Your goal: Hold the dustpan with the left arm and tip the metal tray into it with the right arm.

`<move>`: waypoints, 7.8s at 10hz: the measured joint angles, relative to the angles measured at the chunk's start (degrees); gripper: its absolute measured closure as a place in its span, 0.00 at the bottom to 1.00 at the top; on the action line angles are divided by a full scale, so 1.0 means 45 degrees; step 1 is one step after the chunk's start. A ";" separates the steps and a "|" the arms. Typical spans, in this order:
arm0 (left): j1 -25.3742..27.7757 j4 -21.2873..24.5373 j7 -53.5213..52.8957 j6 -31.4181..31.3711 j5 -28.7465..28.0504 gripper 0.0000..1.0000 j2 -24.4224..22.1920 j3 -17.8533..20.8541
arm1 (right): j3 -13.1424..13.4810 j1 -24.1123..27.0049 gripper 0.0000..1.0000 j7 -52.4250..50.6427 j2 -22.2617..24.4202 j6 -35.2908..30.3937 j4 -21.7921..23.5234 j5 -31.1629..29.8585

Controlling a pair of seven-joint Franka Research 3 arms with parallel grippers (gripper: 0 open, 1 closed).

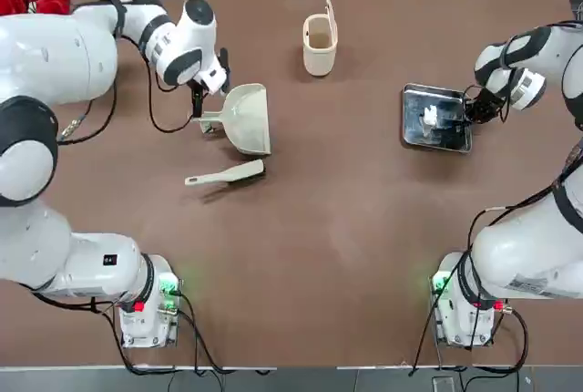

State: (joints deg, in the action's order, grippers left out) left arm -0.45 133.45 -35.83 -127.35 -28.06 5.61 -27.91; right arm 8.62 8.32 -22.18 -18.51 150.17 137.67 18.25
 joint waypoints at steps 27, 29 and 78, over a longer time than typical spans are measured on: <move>0.0103 -0.0191 0.1602 -0.0683 -0.1860 0.67 0.2041 -0.0149 | -0.1237 -0.1675 0.95 0.2075 0.2422 -0.8117 -0.4992 -0.1682; 0.0103 -0.0376 0.1543 -0.0683 -0.1865 0.67 0.2036 -0.0149 | -0.1746 -0.1691 0.95 0.2903 0.2541 -0.8353 -0.5000 -0.2080; -0.2700 -0.5633 0.4498 0.3214 -0.2339 0.67 0.5733 -0.3128 | -1.1870 -0.7272 0.95 2.0918 -0.2065 -1.9687 -1.2977 -1.5169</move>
State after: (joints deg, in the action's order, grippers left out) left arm -12.59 108.10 -15.59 -112.89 -38.59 31.41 -41.98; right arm -44.80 -24.41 71.95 -27.80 61.58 79.28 -50.01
